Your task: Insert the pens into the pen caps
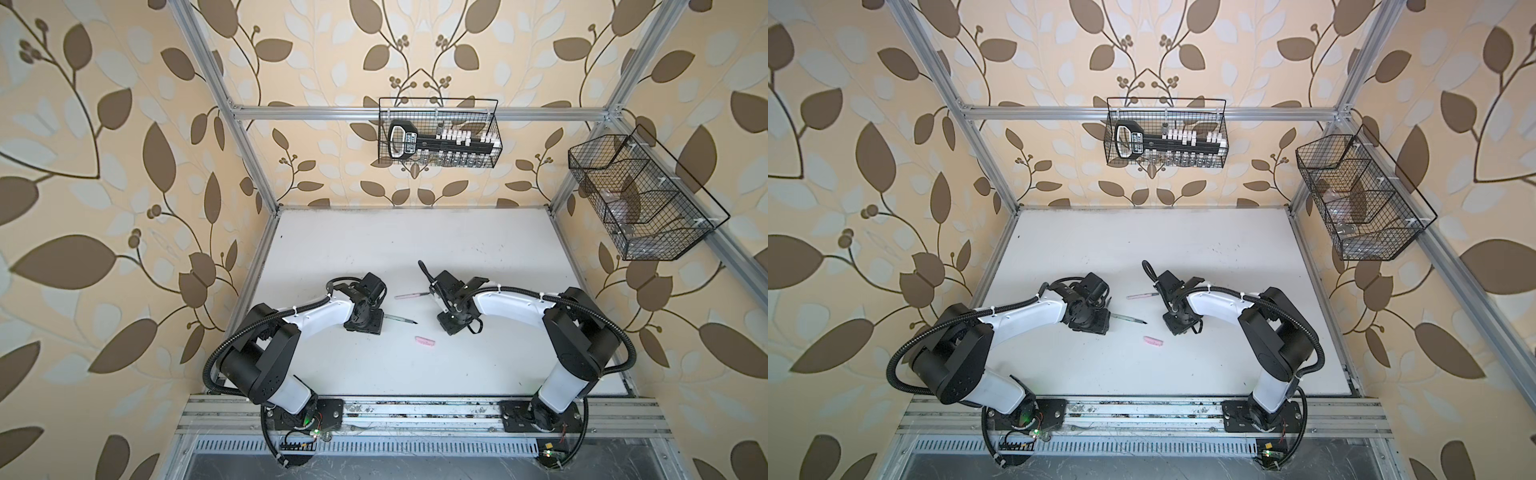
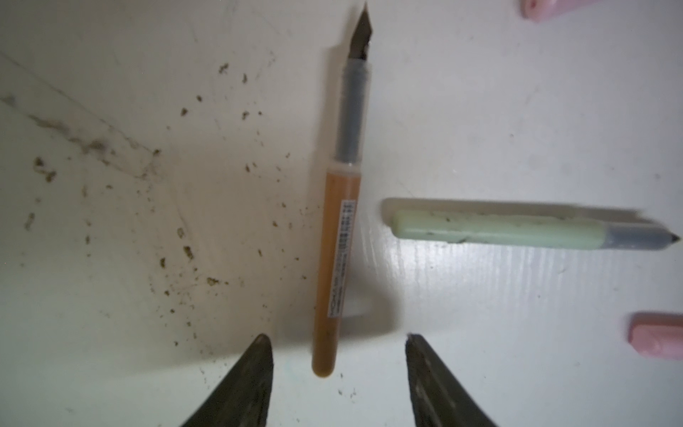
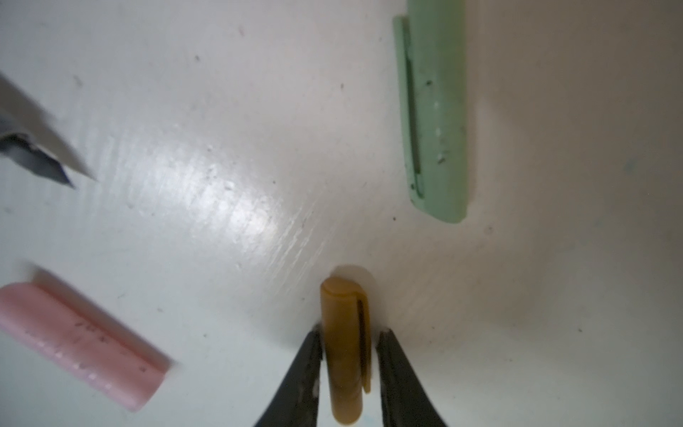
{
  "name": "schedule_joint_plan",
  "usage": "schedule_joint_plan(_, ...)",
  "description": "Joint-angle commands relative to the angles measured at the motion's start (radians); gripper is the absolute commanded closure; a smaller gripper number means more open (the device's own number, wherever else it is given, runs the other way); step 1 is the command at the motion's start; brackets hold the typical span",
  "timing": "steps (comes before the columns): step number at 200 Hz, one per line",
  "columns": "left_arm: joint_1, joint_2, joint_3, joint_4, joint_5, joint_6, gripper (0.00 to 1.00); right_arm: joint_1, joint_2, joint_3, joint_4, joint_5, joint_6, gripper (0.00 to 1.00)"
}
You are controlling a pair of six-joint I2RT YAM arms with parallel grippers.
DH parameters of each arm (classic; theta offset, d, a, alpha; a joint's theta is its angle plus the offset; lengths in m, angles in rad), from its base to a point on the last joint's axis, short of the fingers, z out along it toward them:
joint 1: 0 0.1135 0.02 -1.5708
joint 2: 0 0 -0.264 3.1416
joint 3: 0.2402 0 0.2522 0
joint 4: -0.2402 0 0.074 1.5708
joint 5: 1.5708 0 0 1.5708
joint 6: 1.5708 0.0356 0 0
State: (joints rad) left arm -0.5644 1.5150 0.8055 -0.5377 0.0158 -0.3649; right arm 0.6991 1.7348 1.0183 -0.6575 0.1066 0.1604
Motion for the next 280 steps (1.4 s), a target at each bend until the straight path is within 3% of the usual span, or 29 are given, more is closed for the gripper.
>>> schedule_joint_plan(1,-0.007,-0.013,0.028,-0.029,-0.030,0.015,0.41,0.016,0.033,0.026,-0.036,0.038,-0.001,0.71)
schedule_joint_plan(45,-0.006,-0.021,0.028,-0.033,-0.041,0.014,0.49,0.045,0.050,0.057,-0.087,0.104,0.008,0.75)
schedule_joint_plan(165,-0.008,-0.050,0.017,-0.030,-0.057,0.012,0.45,0.079,0.090,0.105,-0.144,0.177,0.002,0.78)
schedule_joint_plan(238,-0.008,-0.058,0.012,-0.021,-0.056,0.009,0.41,0.080,0.087,0.124,-0.151,0.159,-0.010,0.82)
schedule_joint_plan(280,-0.007,-0.048,0.018,-0.021,-0.051,0.014,0.40,0.059,0.032,0.117,-0.127,0.063,-0.018,0.82)
